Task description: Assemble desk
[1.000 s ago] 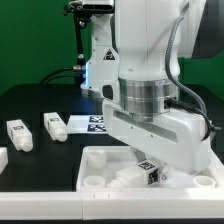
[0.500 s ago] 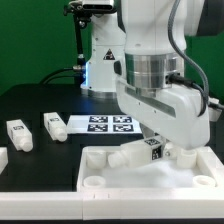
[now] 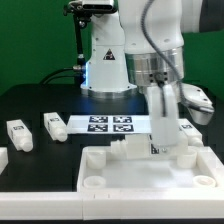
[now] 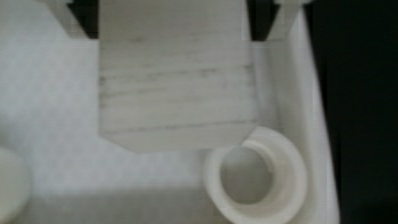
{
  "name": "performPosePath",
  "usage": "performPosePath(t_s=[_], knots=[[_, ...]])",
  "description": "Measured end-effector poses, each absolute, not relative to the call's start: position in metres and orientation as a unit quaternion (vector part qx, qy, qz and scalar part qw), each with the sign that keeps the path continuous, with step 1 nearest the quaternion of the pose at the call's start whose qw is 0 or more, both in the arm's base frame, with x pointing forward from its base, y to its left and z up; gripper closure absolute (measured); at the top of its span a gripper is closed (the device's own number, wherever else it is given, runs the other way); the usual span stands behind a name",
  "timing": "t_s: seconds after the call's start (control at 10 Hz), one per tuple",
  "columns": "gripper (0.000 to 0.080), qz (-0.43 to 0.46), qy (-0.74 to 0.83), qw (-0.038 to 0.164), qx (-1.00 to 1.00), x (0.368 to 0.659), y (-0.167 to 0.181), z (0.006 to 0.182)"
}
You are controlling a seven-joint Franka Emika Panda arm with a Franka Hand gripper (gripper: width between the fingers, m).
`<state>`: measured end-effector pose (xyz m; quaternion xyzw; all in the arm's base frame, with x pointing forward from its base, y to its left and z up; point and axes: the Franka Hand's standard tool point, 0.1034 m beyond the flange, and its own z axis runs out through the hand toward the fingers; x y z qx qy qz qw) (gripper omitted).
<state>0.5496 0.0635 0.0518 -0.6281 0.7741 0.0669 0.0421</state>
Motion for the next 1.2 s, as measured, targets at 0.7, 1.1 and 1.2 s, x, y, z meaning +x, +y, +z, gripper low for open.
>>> performPosePath(t_s=[0.7,1.1,1.2], knots=[[0.0514,0.103,0.895,0.028,-0.433,0.51,0.079,0.052],[0.0514,0.132,0.92,0.003,-0.369,0.469,0.073,0.039],[0.0514,0.138,0.924,-0.005,-0.357,0.456,0.074,0.033]])
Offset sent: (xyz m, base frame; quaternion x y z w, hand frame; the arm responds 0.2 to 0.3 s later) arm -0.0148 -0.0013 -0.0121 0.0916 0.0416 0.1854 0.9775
